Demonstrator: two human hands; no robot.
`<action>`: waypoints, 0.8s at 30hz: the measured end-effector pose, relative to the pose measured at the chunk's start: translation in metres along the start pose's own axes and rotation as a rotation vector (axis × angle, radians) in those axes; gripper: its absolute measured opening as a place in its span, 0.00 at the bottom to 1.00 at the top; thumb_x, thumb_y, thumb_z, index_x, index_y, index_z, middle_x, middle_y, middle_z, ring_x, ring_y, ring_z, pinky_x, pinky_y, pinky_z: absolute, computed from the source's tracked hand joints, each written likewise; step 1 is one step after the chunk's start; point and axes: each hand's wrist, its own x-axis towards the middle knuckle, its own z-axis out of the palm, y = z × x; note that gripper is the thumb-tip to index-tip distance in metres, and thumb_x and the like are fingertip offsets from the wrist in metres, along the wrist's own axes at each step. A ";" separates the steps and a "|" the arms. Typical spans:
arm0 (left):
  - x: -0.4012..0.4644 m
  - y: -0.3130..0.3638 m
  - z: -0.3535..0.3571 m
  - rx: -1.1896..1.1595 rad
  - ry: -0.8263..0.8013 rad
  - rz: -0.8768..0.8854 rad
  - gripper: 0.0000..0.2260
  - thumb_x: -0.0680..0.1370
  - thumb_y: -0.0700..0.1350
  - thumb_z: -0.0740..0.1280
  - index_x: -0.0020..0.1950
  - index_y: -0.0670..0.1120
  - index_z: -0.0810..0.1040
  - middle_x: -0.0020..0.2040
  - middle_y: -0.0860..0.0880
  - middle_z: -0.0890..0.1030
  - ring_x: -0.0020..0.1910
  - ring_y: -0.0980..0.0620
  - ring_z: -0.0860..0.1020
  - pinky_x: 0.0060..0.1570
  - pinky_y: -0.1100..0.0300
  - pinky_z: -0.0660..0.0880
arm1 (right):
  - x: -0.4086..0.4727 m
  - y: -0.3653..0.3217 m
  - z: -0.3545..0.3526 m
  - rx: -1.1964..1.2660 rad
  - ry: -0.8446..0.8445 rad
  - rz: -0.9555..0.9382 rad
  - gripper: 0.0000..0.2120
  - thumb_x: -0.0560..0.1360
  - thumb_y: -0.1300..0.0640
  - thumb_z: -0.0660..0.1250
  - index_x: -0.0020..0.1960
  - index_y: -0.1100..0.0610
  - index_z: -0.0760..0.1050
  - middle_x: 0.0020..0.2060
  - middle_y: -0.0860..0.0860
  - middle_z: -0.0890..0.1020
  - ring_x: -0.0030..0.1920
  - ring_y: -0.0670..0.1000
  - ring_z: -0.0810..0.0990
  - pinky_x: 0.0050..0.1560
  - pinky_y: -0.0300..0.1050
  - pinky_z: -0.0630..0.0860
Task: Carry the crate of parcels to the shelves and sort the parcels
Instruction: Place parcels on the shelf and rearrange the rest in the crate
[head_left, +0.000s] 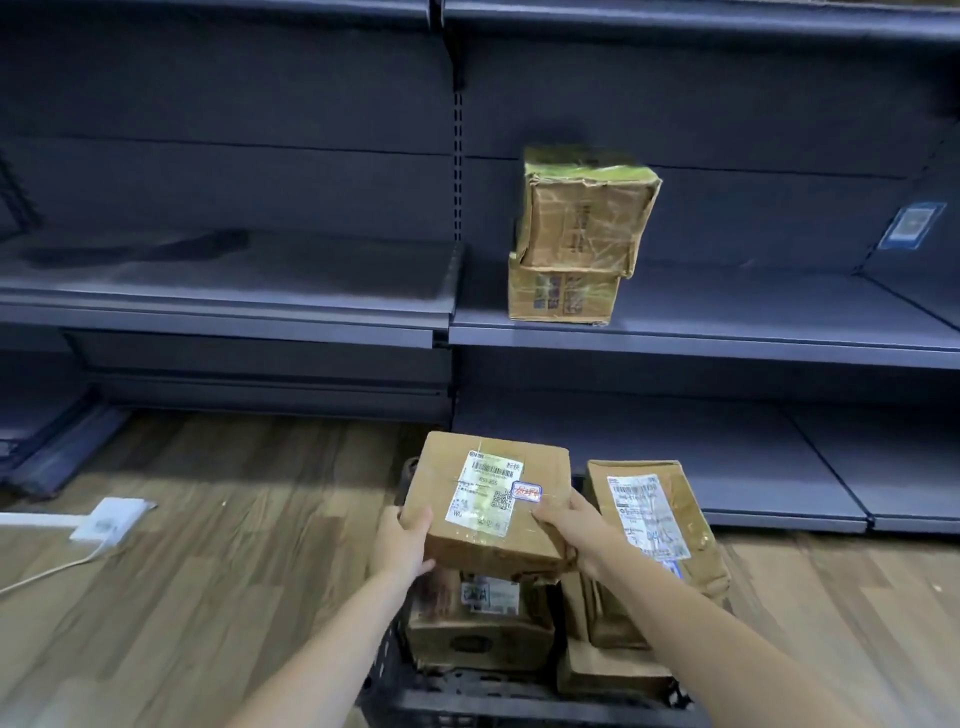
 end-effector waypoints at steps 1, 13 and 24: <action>0.004 -0.007 0.002 0.095 0.006 -0.006 0.14 0.80 0.48 0.63 0.60 0.41 0.69 0.60 0.42 0.75 0.58 0.41 0.76 0.53 0.46 0.80 | 0.007 0.009 0.001 -0.020 0.003 0.016 0.10 0.73 0.61 0.67 0.54 0.56 0.74 0.47 0.54 0.83 0.47 0.54 0.80 0.48 0.47 0.77; 0.062 -0.055 0.021 0.946 -0.041 0.214 0.36 0.77 0.56 0.63 0.77 0.43 0.50 0.68 0.42 0.69 0.64 0.44 0.73 0.57 0.57 0.73 | 0.071 0.074 0.031 0.081 0.070 0.050 0.23 0.74 0.60 0.70 0.67 0.56 0.69 0.59 0.54 0.80 0.58 0.54 0.79 0.60 0.47 0.76; 0.084 -0.073 0.026 1.472 0.056 0.786 0.34 0.55 0.56 0.81 0.56 0.40 0.82 0.52 0.44 0.82 0.51 0.45 0.78 0.41 0.55 0.80 | 0.076 0.080 0.031 -0.434 0.110 -0.161 0.35 0.80 0.52 0.61 0.78 0.52 0.43 0.78 0.52 0.55 0.77 0.53 0.55 0.73 0.46 0.58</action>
